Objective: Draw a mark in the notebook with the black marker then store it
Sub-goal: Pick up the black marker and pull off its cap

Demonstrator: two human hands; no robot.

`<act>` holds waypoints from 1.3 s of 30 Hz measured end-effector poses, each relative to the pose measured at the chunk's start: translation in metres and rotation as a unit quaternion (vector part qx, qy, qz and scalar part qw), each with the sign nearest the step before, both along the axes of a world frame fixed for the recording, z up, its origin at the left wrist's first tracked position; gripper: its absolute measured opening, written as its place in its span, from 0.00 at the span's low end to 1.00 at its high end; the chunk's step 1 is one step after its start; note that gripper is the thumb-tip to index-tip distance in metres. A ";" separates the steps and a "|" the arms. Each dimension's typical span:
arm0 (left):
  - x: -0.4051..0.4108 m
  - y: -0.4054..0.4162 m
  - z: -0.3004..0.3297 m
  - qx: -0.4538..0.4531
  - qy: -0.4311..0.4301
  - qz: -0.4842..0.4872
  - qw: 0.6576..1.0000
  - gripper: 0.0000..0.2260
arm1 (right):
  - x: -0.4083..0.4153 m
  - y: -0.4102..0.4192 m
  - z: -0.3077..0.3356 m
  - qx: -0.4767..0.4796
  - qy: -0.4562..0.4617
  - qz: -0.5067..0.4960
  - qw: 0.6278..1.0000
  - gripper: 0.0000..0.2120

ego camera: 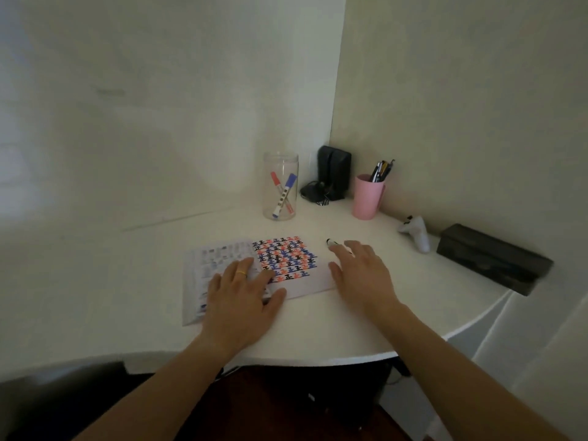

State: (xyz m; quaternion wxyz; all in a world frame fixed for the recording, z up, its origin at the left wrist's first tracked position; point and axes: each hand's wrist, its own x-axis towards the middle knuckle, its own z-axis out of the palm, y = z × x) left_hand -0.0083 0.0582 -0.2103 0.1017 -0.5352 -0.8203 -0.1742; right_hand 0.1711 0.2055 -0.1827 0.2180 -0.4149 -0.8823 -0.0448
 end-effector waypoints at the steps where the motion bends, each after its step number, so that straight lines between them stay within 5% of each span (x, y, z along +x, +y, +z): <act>1: 0.000 0.000 -0.001 0.004 0.005 0.004 1.000 0.25 | -0.003 0.009 0.001 0.003 -0.025 -0.019 0.999 0.22; 5: -0.003 0.003 -0.002 0.003 0.011 0.014 1.000 0.27 | -0.016 0.029 0.002 0.011 -0.168 -0.055 0.984 0.20; 11: -0.007 0.007 0.006 -0.029 0.015 0.018 0.999 0.27 | -0.041 0.029 0.014 0.045 -0.193 -0.002 0.980 0.23; 14: -0.014 0.016 0.026 -0.106 -0.006 0.002 0.994 0.27 | -0.053 0.033 0.027 0.094 -0.105 0.016 0.990 0.25; 17: -0.033 0.040 0.053 -0.198 -0.056 -0.015 0.979 0.26 | -0.069 0.045 0.036 0.048 0.113 0.103 0.987 0.23; 20: -0.056 0.072 0.069 -0.190 -0.107 -0.014 0.976 0.21 | -0.085 0.060 0.043 -0.183 0.344 0.157 0.908 0.23; 23: -0.075 0.100 0.065 -0.119 -0.124 -0.005 0.985 0.18 | -0.092 0.067 0.035 -0.433 0.497 0.183 0.729 0.18; 25: -0.084 0.107 0.050 -0.018 -0.061 0.007 0.998 0.18 | -0.091 0.069 0.022 -0.505 0.535 0.171 0.656 0.12; 27: -0.087 0.103 0.039 0.112 0.042 0.008 0.993 0.18 | -0.091 0.074 0.008 -0.526 0.533 0.151 0.645 0.07; 30: -0.090 0.099 0.045 0.249 0.022 -0.034 0.968 0.19 | -0.091 0.081 0.001 -0.532 0.516 0.160 0.651 0.03; 34: -0.086 0.102 0.043 0.194 -0.002 -0.146 0.970 0.22 | -0.091 0.080 0.005 -0.534 0.524 0.194 0.634 0.05; 39: -0.086 0.107 0.038 0.191 -0.004 -0.231 0.954 0.12 | -0.093 0.079 0.001 -0.543 0.517 0.221 0.624 0.10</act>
